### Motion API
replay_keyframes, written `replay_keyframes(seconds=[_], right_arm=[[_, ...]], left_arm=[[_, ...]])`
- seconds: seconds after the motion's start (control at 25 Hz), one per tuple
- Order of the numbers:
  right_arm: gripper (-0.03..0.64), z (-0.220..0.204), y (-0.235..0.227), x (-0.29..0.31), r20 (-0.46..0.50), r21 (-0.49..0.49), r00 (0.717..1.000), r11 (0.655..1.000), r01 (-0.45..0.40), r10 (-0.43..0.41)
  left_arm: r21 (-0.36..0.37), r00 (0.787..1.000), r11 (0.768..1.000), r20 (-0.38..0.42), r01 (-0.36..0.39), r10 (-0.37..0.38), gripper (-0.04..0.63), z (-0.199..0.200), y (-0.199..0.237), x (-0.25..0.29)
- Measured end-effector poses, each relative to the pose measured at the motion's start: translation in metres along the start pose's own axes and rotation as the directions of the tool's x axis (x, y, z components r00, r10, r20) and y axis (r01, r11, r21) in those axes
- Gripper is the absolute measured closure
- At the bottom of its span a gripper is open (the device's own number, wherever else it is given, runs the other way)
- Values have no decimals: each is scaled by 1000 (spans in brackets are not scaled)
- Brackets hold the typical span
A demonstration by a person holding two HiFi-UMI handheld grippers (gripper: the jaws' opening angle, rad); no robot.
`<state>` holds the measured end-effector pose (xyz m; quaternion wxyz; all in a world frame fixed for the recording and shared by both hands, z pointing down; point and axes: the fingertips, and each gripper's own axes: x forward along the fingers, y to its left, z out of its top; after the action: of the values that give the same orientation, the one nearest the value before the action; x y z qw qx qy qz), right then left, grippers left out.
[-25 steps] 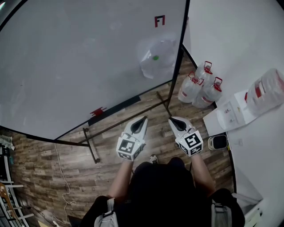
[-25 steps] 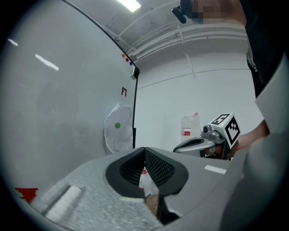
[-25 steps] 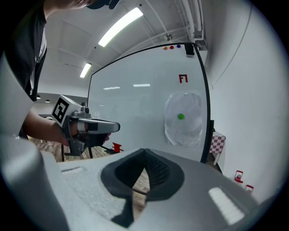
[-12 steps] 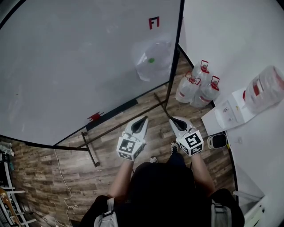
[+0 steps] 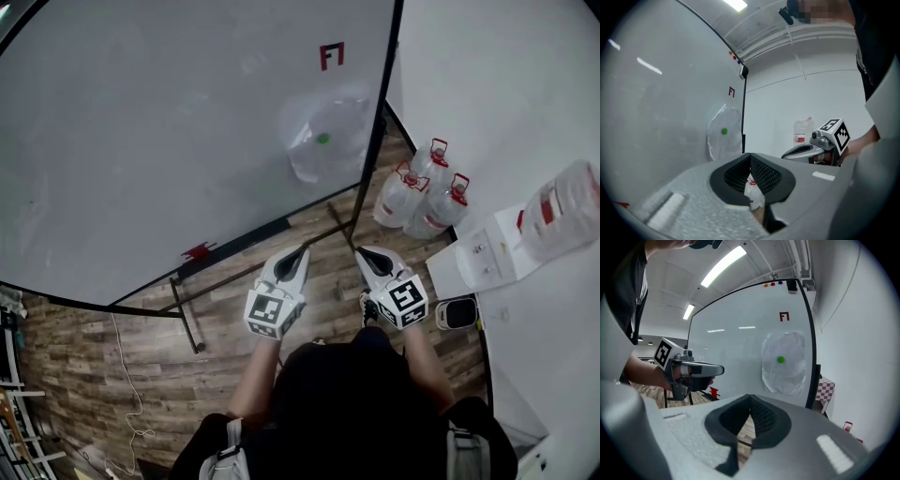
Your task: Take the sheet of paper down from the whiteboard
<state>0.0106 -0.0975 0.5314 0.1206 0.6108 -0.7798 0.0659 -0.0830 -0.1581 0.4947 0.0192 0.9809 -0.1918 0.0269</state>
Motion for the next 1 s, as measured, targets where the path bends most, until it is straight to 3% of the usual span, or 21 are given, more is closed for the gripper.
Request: replay_keyframes(seconds=[0.56,1.0], right_arm=[[614,19,-114,32,2,-51,997,996,-77,77],[614,25,-158,51,13,-68,987,985,-161,163]], left_arm=[[-10,993,993,22,-115,116,585,17,21,97],[1,980,980,24,-199,199,584,28,27,141]])
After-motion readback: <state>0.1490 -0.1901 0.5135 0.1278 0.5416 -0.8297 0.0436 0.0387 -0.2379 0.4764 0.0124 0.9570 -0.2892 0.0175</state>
